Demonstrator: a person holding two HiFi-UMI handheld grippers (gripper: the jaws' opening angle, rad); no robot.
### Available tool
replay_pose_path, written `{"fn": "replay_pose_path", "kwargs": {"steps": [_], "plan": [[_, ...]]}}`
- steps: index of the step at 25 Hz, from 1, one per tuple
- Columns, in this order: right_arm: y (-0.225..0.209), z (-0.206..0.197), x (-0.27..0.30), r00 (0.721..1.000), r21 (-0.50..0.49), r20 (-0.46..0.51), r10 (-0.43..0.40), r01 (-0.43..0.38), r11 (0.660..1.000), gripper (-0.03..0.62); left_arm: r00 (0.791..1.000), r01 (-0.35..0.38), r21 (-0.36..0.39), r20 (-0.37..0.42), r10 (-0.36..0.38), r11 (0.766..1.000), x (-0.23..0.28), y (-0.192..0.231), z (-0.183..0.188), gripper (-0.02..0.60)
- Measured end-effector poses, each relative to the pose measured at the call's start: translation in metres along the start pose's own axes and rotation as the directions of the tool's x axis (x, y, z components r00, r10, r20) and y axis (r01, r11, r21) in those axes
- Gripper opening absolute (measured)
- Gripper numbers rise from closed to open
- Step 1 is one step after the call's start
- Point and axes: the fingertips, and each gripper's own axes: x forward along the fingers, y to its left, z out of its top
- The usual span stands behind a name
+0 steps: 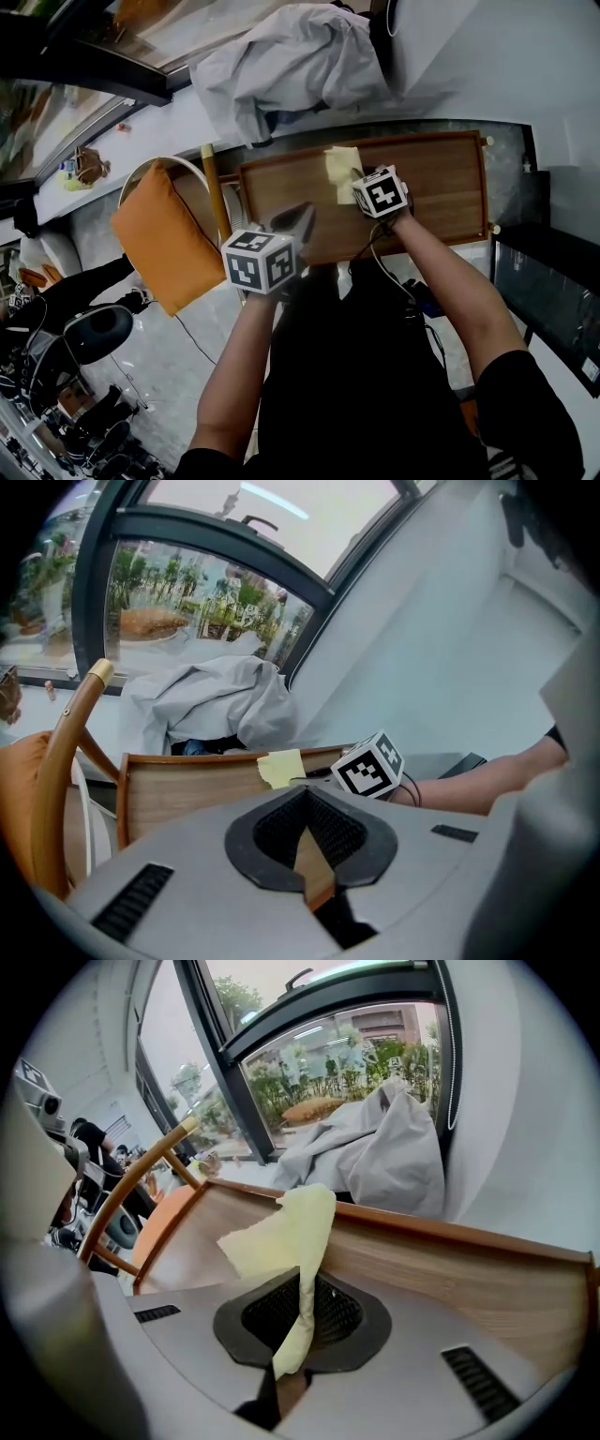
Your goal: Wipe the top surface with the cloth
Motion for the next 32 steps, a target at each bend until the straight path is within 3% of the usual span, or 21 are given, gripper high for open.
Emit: {"fn": "replay_pose_path", "kwargs": {"steps": [18, 32], "plan": [[-0.118, -0.043, -0.054, 0.995, 0.078, -0.009, -0.096, 0.097, 0.992, 0.032, 0.998, 0.042, 0.022, -0.042, -0.041, 0.999, 0.059, -0.051, 0.01, 0.009], [-0.186, -0.066, -0.087, 0.984, 0.126, -0.018, -0.179, 0.18, 0.975, 0.032, 0.995, 0.07, 0.056, -0.068, -0.067, 0.996, 0.086, -0.078, 0.018, 0.008]]}}
